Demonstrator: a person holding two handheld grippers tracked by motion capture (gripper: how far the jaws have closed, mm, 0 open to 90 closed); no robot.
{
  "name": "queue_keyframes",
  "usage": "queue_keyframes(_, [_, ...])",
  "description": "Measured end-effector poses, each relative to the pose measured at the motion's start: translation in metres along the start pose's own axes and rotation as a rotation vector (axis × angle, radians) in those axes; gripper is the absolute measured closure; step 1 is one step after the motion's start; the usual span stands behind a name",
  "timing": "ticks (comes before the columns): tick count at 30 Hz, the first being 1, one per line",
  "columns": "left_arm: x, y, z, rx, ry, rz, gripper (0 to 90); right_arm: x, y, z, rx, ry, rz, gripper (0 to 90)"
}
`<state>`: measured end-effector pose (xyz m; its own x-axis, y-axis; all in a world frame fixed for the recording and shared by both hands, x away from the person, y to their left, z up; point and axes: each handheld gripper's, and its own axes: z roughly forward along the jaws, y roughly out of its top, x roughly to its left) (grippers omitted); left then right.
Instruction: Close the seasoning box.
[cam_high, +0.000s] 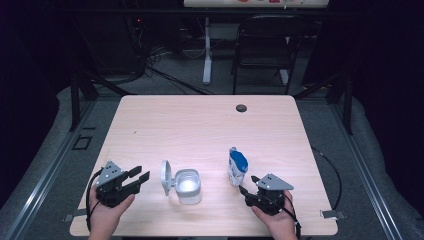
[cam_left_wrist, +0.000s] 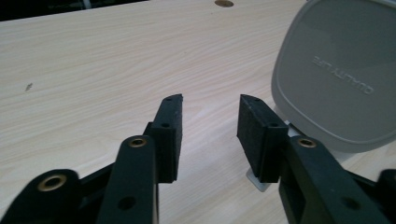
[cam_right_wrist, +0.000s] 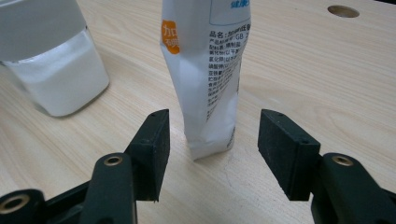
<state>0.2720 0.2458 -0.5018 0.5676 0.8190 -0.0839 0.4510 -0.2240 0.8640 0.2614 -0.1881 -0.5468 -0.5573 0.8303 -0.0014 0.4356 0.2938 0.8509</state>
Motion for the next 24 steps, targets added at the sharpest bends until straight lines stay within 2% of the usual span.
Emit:
queue_keyframes(2, [-0.002,0.001,0.000,0.009,-0.010,0.007,65.2,0.000,-0.001,-0.001,-0.004,-0.001,0.006,43.6])
queue_keyframes(6, [-0.007,0.001,0.001,0.021,-0.035,0.023,78.6,-0.002,-0.002,-0.004,0.002,-0.004,0.005,43.4])
queue_keyframes(7, [-0.008,0.001,0.002,0.021,-0.043,0.028,78.6,-0.003,-0.003,-0.004,-0.006,-0.011,0.010,43.4])
queue_keyframes(8, [-0.011,0.002,0.002,0.037,-0.052,0.039,83.3,-0.005,-0.005,-0.005,-0.012,-0.016,0.016,43.4])
queue_keyframes(11, [-0.015,0.003,0.003,0.031,-0.067,0.046,89.9,-0.009,-0.007,-0.006,-0.020,-0.020,0.035,43.4])
queue_keyframes(12, [-0.016,0.004,0.002,0.030,-0.070,0.059,90.0,-0.009,-0.007,-0.006,-0.030,-0.022,0.044,43.4])
queue_keyframes(14, [-0.019,0.005,0.002,0.025,-0.082,0.063,90.0,-0.010,-0.006,-0.008,-0.028,-0.032,0.030,43.4])
queue_keyframes(18, [-0.024,0.008,0.000,0.015,-0.095,0.077,90.0,-0.009,-0.009,-0.007,-0.033,-0.031,0.032,43.4])
queue_keyframes(24, [-0.029,0.010,0.000,0.014,-0.112,0.082,90.0,-0.010,-0.010,-0.007,-0.023,-0.026,0.024,43.3])
